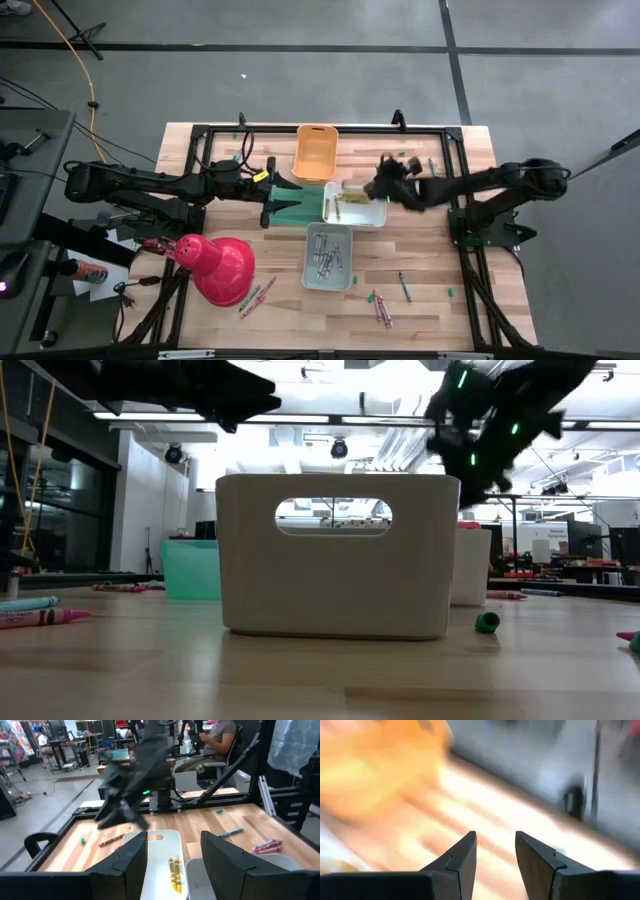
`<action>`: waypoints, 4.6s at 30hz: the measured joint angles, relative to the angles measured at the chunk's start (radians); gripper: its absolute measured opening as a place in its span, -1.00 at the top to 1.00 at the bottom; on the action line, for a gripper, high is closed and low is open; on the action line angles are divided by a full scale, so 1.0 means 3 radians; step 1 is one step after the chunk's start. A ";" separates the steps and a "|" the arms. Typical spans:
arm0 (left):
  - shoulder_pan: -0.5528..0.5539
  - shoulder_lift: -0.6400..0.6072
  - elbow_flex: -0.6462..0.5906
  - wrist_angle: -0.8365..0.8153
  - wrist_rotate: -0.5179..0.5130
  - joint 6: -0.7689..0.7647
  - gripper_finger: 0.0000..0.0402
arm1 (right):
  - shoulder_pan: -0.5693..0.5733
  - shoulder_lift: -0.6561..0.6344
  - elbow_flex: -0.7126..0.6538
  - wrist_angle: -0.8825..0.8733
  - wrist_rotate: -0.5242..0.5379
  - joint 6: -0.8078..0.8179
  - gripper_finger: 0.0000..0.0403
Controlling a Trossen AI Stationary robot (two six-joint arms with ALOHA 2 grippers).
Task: Sort crayons
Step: Put the pink crayon into the blue bin
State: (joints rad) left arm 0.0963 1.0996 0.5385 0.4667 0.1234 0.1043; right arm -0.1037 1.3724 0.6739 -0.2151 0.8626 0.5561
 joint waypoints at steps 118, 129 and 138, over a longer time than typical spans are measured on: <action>0.0317 -0.0704 -0.1057 0.1157 -0.0088 -0.0083 0.15 | -0.0235 0.0665 -0.0005 0.4100 -0.3329 -0.1621 0.99; 0.0317 -0.0704 -0.1050 0.1181 -0.0097 -0.0022 0.15 | -0.0188 0.0665 -0.0005 0.4096 -0.3491 -0.1656 0.99; 0.0317 -0.0707 -0.0964 0.1161 -0.0142 0.0211 0.15 | -0.0040 0.1325 0.0378 0.3941 -0.3500 -0.1809 0.99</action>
State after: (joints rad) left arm 0.1913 0.8875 0.2493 0.8150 0.0807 0.1675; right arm -0.1155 1.7698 0.7872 0.9671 -0.1873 0.0135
